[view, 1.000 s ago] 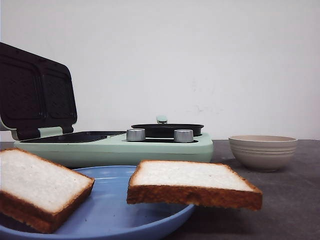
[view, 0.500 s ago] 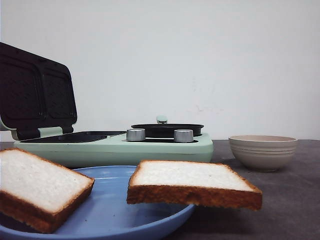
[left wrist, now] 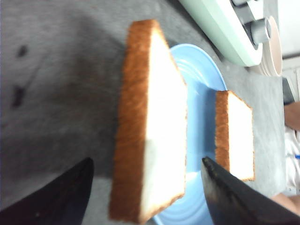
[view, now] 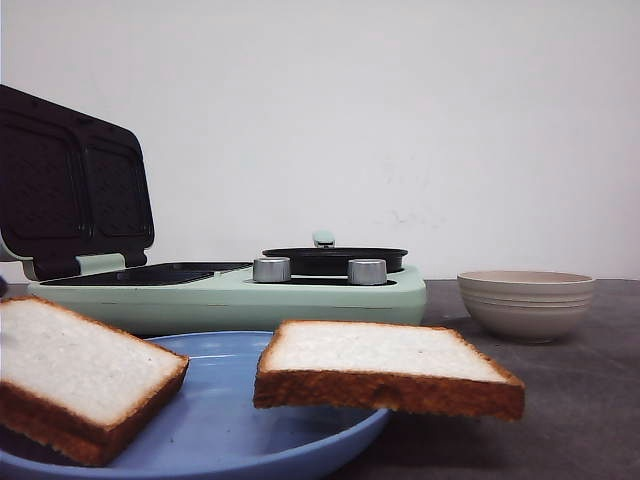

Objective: Make breakfast with bread and shrimp
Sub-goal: 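Grasp the nearer bread slice edge with the left gripper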

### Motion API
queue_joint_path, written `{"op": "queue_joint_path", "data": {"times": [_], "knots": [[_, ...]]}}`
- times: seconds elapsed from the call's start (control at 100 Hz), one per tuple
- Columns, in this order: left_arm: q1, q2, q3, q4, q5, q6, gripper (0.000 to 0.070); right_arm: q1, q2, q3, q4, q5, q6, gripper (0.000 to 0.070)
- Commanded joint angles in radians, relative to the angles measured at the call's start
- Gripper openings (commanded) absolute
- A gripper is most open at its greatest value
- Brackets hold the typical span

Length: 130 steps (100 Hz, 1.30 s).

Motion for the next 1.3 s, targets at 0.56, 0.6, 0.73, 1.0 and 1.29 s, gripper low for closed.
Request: {"op": "queue_joint_path", "data": {"times": [0.56,0.6,0.73,1.0,1.29], "knots": [[-0.065,0.148,-0.005,0.143,-0.062,-0.010,0.0003,0.001,0.002,0.016,0.013,-0.002,0.000,0.0255],[-0.065,0.148,-0.005,0.141,-0.062,-0.010,0.0003,0.001,0.002,0.016,0.013,-0.002,0.000,0.0255],[-0.065,0.145,-0.005,0.146,-0.063,-0.010,0.0003,0.001,0.002,0.016,0.012,-0.002,0.000,0.0255],[-0.065,0.096,-0.003,0.211,-0.062,-0.017,0.0004,0.001,0.002,0.016,0.010,-0.002,0.000,0.0254],[-0.065,0.045,0.040,0.220,-0.108,0.017,0.0004,0.001,0.002,0.016,0.006,-0.002,0.000,0.0254]]}}
